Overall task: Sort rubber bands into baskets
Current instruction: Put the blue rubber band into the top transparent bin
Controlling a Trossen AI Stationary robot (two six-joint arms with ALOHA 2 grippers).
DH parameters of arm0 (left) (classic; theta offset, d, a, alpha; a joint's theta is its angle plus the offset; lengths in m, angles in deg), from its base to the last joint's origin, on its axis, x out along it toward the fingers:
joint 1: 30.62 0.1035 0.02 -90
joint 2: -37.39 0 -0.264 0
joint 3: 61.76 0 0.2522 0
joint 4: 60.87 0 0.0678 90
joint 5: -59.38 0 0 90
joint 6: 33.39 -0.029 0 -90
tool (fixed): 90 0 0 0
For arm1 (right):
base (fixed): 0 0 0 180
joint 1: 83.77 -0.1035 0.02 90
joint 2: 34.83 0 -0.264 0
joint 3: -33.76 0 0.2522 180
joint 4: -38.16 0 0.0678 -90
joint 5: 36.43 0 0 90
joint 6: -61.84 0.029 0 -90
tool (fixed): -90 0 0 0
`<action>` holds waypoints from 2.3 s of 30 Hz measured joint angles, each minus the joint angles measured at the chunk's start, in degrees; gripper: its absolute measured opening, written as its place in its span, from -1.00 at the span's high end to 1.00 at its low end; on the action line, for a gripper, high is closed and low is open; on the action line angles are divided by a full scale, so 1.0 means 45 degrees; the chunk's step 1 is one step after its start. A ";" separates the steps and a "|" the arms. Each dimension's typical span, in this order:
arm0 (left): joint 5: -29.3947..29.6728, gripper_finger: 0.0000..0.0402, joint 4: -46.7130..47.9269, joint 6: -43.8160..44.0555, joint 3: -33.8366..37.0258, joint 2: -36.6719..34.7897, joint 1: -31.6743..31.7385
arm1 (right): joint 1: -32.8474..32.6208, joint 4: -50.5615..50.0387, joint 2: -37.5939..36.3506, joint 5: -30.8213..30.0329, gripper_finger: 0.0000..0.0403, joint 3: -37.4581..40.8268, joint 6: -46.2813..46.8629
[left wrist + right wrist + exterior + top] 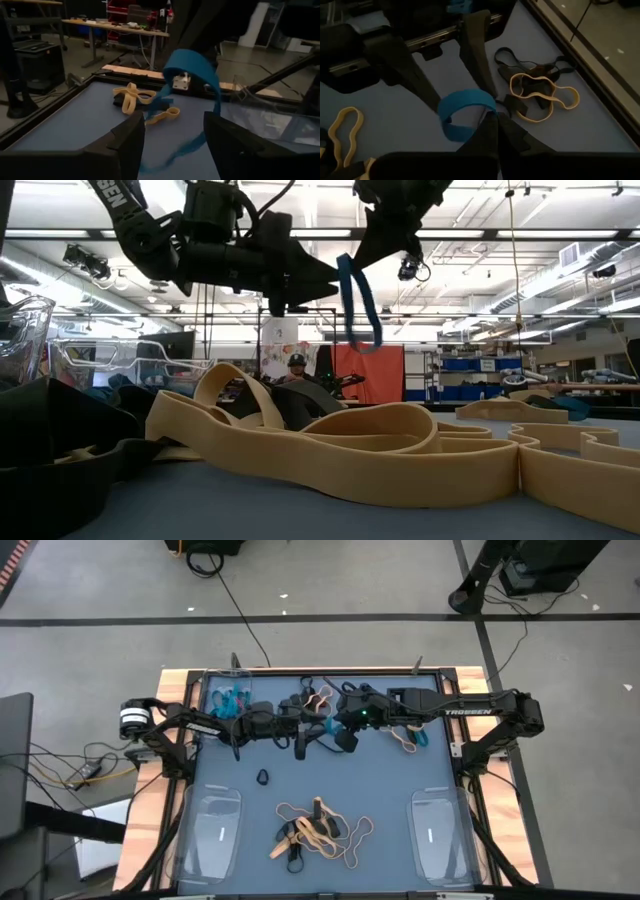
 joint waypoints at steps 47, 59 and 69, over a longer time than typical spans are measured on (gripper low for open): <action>-0.1197 0.27 -0.0124 -0.0675 0.0000 -0.0019 -0.0083 | -0.0427 0.1923 -0.0005 -0.0771 0.98 0.0000 -0.0996; -0.1803 0.96 0.0735 -0.0358 0.0000 -0.0417 0.0040 | -0.0269 0.2276 -0.0005 -0.1432 0.65 0.0000 -0.3472; 0.1577 0.99 0.6771 -0.0202 0.0000 -0.3720 0.0267 | -0.0065 -0.0656 -0.0015 -0.1789 0.66 -0.0001 -0.3671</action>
